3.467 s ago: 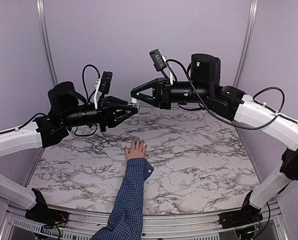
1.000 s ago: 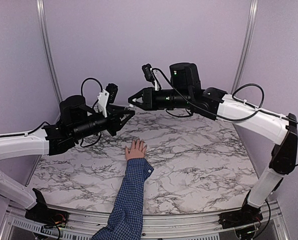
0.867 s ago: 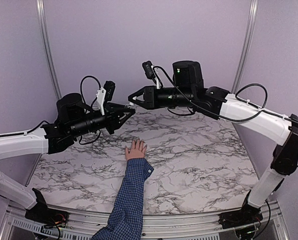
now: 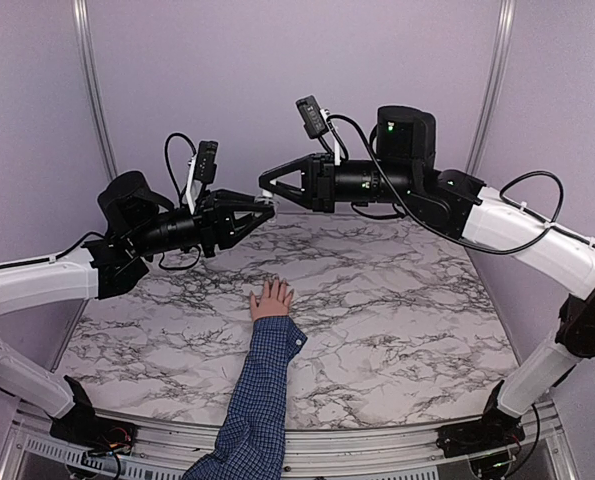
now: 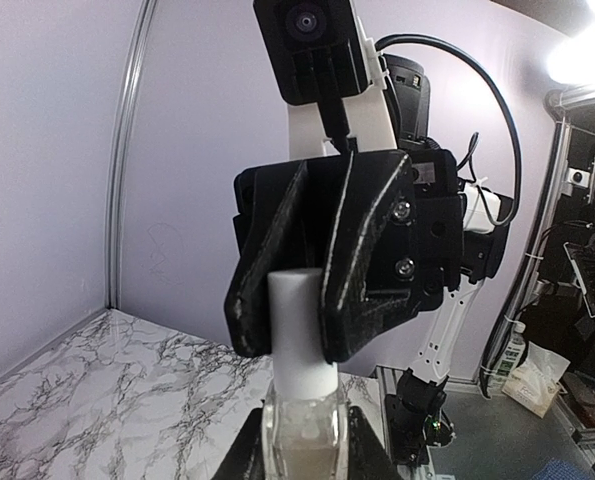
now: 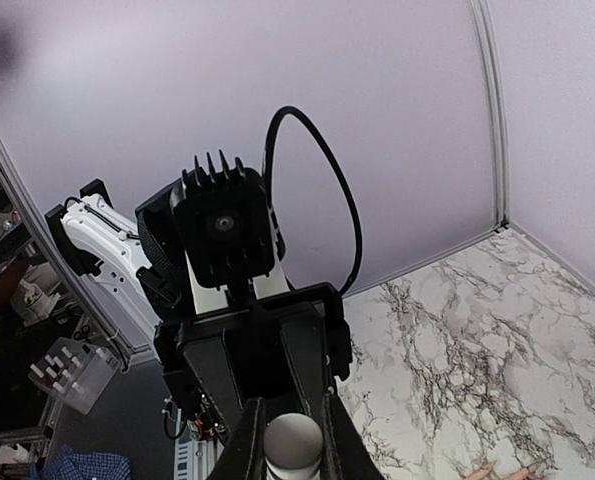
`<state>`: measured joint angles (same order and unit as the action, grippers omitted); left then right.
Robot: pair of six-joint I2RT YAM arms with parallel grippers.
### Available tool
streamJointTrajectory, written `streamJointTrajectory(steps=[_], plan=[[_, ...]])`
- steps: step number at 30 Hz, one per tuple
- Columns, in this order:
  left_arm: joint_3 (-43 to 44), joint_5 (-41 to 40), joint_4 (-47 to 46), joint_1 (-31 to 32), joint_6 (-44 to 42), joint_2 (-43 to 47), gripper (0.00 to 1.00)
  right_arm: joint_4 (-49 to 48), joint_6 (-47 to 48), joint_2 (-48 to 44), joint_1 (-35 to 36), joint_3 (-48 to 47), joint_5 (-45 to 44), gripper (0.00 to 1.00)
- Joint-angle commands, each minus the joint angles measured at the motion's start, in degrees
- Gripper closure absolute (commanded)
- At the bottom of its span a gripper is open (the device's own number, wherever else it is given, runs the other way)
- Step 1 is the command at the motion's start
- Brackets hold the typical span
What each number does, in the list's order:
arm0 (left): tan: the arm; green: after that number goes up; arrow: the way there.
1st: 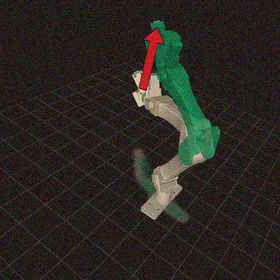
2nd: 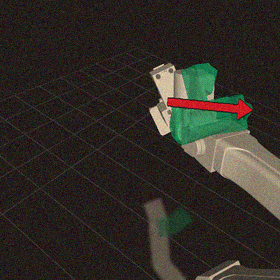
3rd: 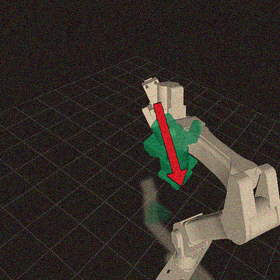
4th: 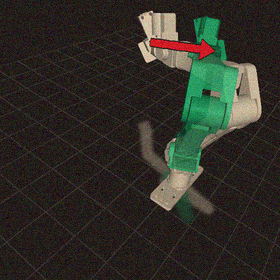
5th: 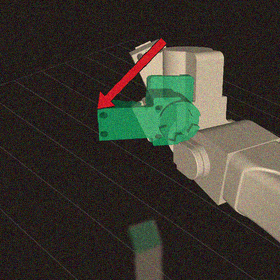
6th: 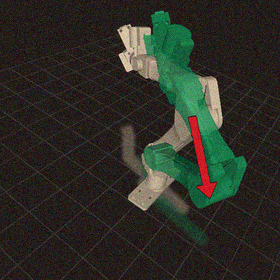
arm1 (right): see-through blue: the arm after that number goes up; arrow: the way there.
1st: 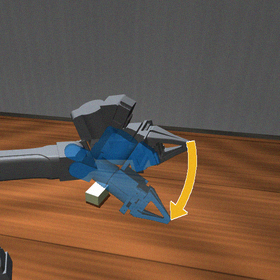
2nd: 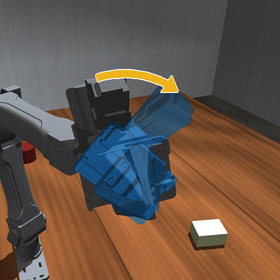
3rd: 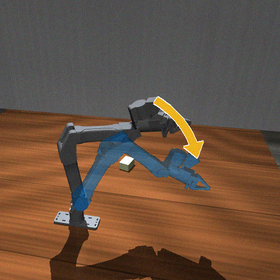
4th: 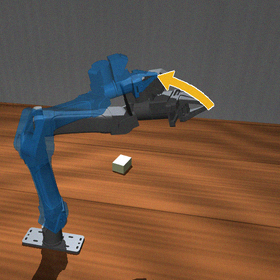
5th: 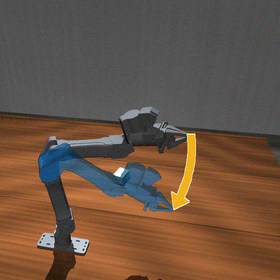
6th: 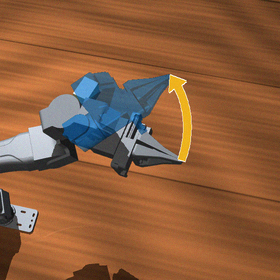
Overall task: Paint the nails
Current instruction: Unscrew the nail polish bottle cap from the nail polish bottle.
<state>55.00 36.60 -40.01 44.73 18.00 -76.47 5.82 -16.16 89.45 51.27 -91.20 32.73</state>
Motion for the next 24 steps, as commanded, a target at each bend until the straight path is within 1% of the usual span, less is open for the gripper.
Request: streamJointTrajectory(steps=[1, 3, 4, 6, 7, 8, 10, 11, 12, 13, 18, 20, 24], plan=[[0.04, 0.52, 1.35, 1.5, -3.91, -0.35, 0.79, 1.31, -0.77, 0.96, 1.45, -1.29, -0.48, 1.0], [0.25, 0.5, 2.0, 1.5, -4.18, -0.51, 0.8, 1.74, -0.5, 1.11, 1.47, -1.63, -0.31, 1.0], [0.42, 0.49, 2.3, 1.46, -4.36, -0.7, 0.83, 1.87, -0.29, 1.27, 1.45, -1.8, -0.17, 1.0], [0.6, 0.48, 2.64, 1.5, -4.68, -0.76, 0.94, 1.71, -0.11, 1.37, 1.47, -1.83, 0.58, 1.0], [0.63, 0.45, 2.65, 1.5, -4.78, -0.64, 0.98, 1.24, -0.1, 1.32, 1.47, -1.73, 1.25, 1.0], [0.63, 0.41, 2.66, 1.5, -5.02, -0.5, 1.0, 0.68, -0.24, 1.15, 1.41, -1.52, 1.8, 0.94], [0.63, -0.1, 2.66, 1.48, -5.72, 0.06, 1.0, -0.22, -0.77, 0.8, 1.26, -1.04, 2.05, 0.71], [0.51, -0.81, 2.66, 1.5, -6.17, 0.34, 1.0, -0.46, -1.22, 0.63, 1.08, -0.94, 1.88, 0.62], [0.29, -2.07, 2.66, 1.5, -6.72, 0.8, 1.0, -0.62, -2.02, 0.48, 0.88, -0.84, 1.38, 0.58], [-0.05, -4.54, 2.66, 1.5, -7.27, 1.28, 1.0, -0.53, -2.82, 0.39, 0.69, -0.87, 0.38, 0.56], [-1.22, -14.59, 3.28, 1.49, -9.18, 3.12, 1.0, 2.74, -8.63, 1.04, 0.46, -1.81, -8.07, 0.55], [-1.17, -16.52, 3.43, 1.5, -9.12, 2.98, 1.0, 3.74, -10.78, 1.36, 0.48, -1.83, -11.52, 0.55], [-2.13, -20.83, 3.7, 1.79, -10.26, 3.19, 1.0, 4.97, -13.37, 1.83, 0.48, -2.24, -15.47, 0.55]])
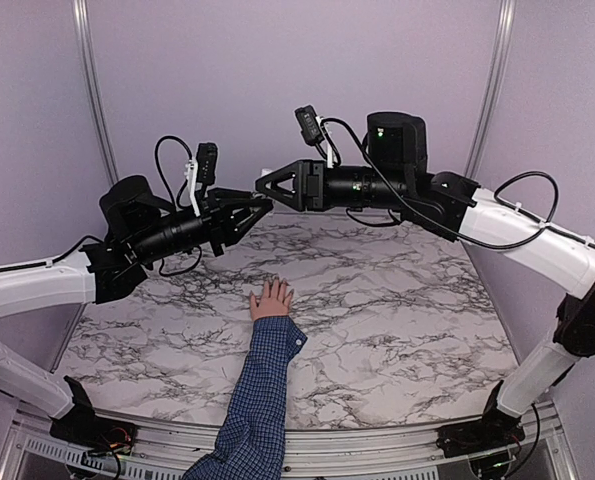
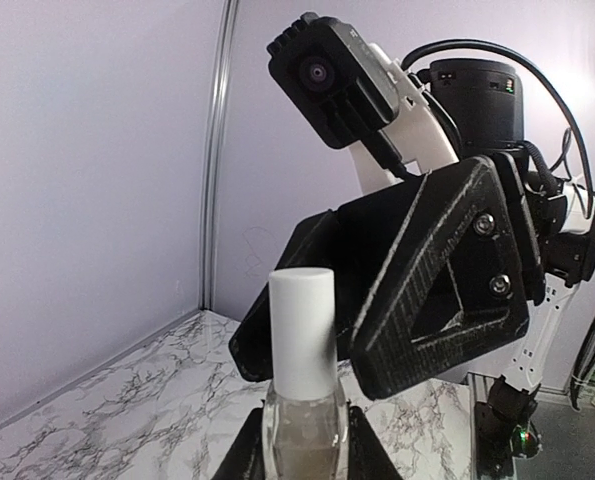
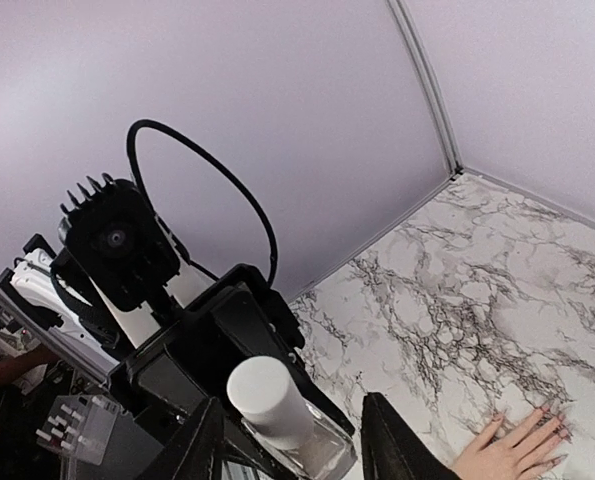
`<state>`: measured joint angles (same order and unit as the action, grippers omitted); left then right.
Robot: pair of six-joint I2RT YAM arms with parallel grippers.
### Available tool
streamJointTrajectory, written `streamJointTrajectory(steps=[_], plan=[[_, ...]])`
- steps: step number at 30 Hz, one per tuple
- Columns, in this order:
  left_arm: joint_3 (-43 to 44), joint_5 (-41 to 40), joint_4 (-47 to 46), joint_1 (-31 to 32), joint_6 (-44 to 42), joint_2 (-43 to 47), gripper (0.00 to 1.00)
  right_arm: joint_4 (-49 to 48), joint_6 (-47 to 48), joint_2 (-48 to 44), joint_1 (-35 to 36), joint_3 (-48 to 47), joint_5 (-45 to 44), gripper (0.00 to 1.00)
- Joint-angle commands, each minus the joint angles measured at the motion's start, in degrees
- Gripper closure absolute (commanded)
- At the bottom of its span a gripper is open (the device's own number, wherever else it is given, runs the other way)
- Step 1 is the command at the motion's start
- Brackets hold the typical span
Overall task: Paint the nails
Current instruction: Unscrew the nail polish bottle cap from the nail polish bottle.
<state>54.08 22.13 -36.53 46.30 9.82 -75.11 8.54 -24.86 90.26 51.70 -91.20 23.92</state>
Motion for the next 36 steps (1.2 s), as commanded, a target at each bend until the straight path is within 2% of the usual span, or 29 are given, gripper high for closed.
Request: streamJointTrajectory(steps=[1, 11, 15, 20, 24, 25, 34, 36], plan=[[-1.52, -7.18, 0.21, 0.34, -2.82, 2.06, 1.0, 2.67, -4.76, 1.2, 0.02, -2.57, -7.08, 0.55], [-2.65, -11.5, 1.84, 1.35, -6.85, 1.6, 1.0, 2.25, -5.75, 3.83, 0.72, -4.4, -6.96, 0.58], [-2.67, -11.86, 2.27, 1.88, -7.63, 1.37, 1.0, 3.52, -5.43, 5.29, 0.79, -6.18, -7.34, 0.65], [-2.5, -13.2, 3.48, 2.16, -8.13, 1.24, 1.0, 3.76, -4.91, 5.71, 0.93, -6.44, -7.5, 0.8], [-1.85, -14.35, 5.13, 2.17, -8.46, 0.65, 1.0, 4.06, -4.11, 6.09, 1.03, -6.77, -7.03, 0.97], [-1.65, -14.51, 5.58, 2.16, -8.5, 0.46, 0.98, 4.16, -3.89, 6.27, 1.05, -6.94, -6.82, 1.0], [0.23, -14.64, 9.09, 2.14, -8.84, -1.61, 0.79, 6.83, -1.2, 7.45, 1.23, -9.46, -7.34, 1.0], [0.78, -14.59, 9.75, 2.18, -8.94, -2.02, 0.78, 8.31, -0.18, 8.08, 1.31, -10.87, -7.69, 1.0]])
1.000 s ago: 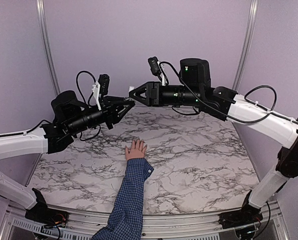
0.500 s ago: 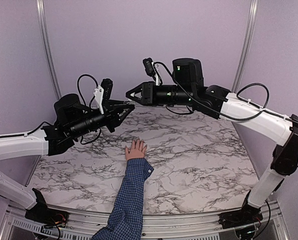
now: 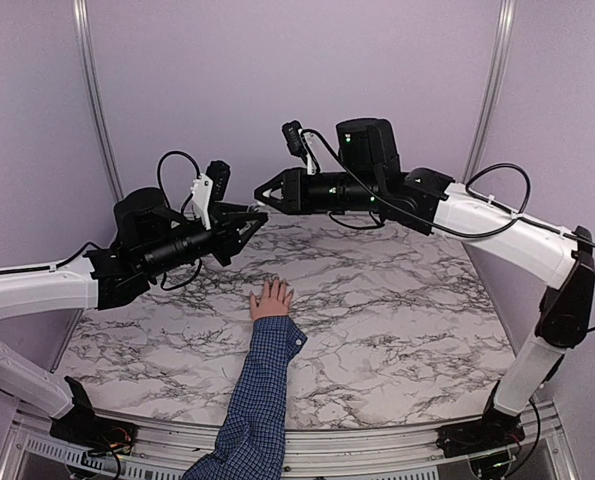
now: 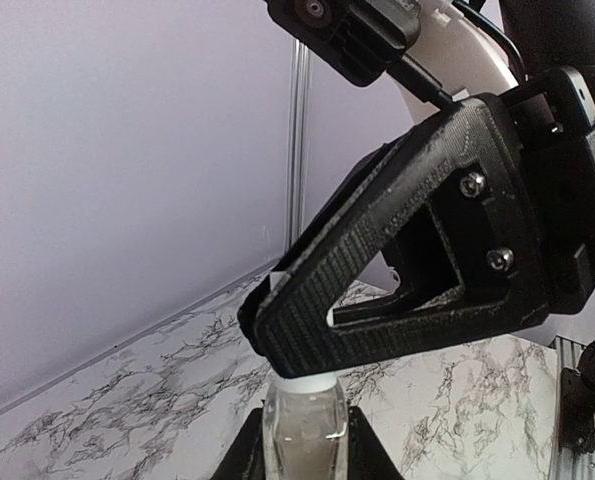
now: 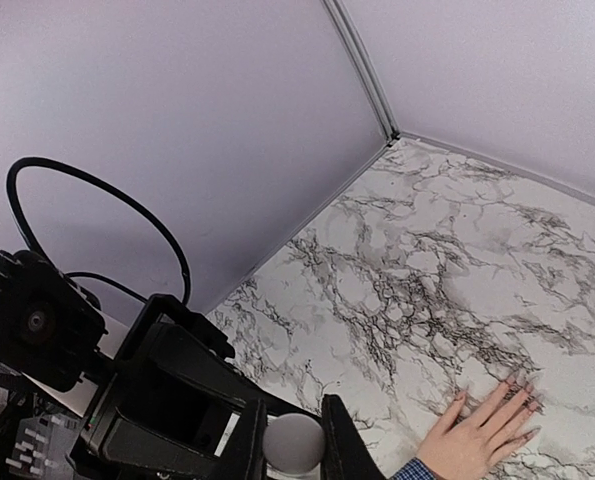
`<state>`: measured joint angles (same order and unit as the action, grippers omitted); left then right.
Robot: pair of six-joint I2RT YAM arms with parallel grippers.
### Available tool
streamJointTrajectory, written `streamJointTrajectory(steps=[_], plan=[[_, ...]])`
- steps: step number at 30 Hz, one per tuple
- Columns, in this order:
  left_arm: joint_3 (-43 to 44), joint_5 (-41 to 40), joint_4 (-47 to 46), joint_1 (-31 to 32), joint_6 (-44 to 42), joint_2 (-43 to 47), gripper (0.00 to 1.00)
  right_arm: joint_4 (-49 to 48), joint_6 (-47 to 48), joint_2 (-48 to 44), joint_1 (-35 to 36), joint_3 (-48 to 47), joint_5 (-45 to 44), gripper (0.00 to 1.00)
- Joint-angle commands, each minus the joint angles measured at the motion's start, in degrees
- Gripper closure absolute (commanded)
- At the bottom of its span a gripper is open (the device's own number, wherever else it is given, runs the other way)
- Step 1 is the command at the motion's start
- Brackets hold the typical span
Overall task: Paint the nails
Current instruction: Unscrew the nail polish bottle cap from the nail polish bottle.
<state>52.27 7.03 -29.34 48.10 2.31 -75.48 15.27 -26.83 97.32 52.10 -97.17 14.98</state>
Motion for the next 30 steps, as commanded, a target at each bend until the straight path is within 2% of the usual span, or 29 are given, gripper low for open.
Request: streamJointTrajectory(steps=[1, 11, 16, 18, 22, 24, 26, 30], plan=[[2.84, 0.53, 2.97, 0.36, -1.47, -1.94, 0.78, 2.18, 2.2, 1.29, 0.96, -5.4, 1.09, 1.0], [4.8, 0.38, 5.75, 0.36, -1.43, -3.91, 0.76, 7.22, 5.33, 3.19, 1.54, -9.49, -0.65, 1.0], [5.45, 0.19, 6.56, 0.42, -1.34, -4.49, 0.88, 8.27, 6.2, 3.66, 1.86, -10.59, -0.81, 1.0], [5.56, 0.18, 6.58, 0.42, -1.21, -4.46, 1.0, 7.97, 6.7, 3.43, 1.87, -10.48, 0.16, 1.0], [4.73, 0.35, 4.77, 0.36, -0.17, -3.32, 1.0, 5.62, 6.7, 1.56, 1.82, -8.22, 1.32, 0.66], [3.76, 0.15, 2.76, 0.36, 0.04, -2.22, 1.0, 4.09, 5.97, 0.22, 1.84, -6.59, 0.24, 0.55], [3.23, -0.73, 1.24, 0.35, 0.24, -1.53, 1.0, 2.85, 4.94, -0.82, 1.85, -5.36, -0.86, 0.52], [2.43, -2.21, -0.21, 0.36, 0.33, -0.9, 1.0, 1.71, 2.08, -1.26, 1.82, -4.73, -2.86, 0.54]])
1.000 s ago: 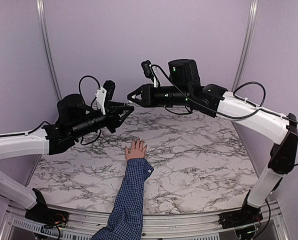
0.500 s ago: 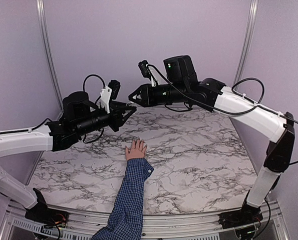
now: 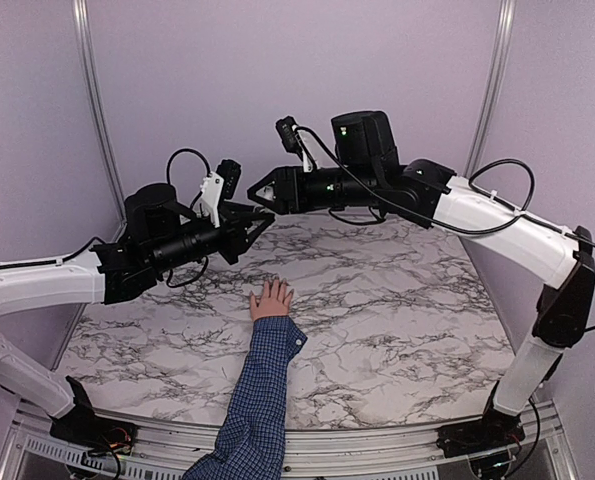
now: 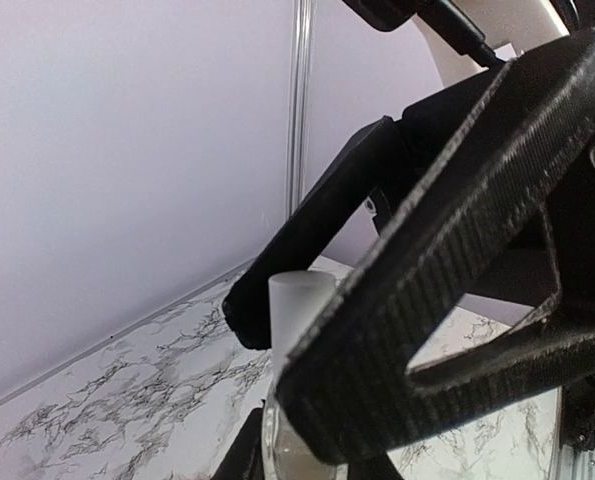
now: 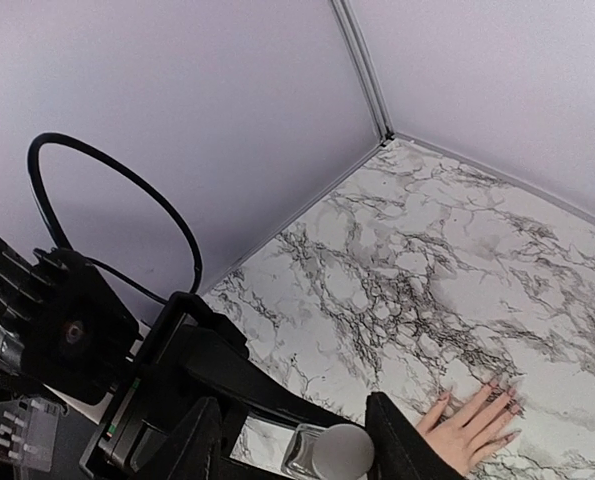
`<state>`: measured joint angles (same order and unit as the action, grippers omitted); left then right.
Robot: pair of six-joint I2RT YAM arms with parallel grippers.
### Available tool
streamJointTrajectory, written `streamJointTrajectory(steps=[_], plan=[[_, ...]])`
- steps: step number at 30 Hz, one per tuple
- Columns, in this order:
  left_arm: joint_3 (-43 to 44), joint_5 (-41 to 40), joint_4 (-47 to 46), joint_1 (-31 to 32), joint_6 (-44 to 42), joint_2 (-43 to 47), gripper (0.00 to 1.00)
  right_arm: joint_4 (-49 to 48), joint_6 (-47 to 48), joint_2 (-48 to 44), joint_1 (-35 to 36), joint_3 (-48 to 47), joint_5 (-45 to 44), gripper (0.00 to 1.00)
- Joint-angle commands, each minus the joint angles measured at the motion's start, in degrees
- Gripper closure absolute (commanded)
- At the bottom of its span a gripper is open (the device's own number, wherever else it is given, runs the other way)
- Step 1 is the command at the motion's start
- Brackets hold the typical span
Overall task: Paint the nails
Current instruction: Unscrew the nail polish bottle cap from the nail polish bottle.
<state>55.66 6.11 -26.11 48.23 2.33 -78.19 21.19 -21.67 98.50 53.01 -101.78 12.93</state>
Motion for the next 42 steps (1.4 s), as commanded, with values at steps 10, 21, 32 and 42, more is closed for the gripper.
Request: streamJointTrajectory(steps=[10, 21, 32, 42], plan=[[-1.69, -5.84, -3.95, 0.42, -0.13, 2.54, 1.0, -2.47, -10.14, -0.6, 1.04, -1.15, -4.72, 0.68], [-1.69, -7.51, -3.95, 0.77, -0.46, 2.73, 1.0, -2.31, -10.74, 0.11, 1.02, -1.17, -2.93, 0.9], [-2.25, 6.31, -5.53, 0.54, 3.27, 3.8, 1.0, -6.23, -2.46, -3.11, 0.95, 1.44, 3.86, 1.0], [-1.21, 28.15, -8.18, -0.16, 2.51, 4.4, 1.0, -11.68, 3.63, -7.39, -0.37, 5.92, 14.86, 1.0]])
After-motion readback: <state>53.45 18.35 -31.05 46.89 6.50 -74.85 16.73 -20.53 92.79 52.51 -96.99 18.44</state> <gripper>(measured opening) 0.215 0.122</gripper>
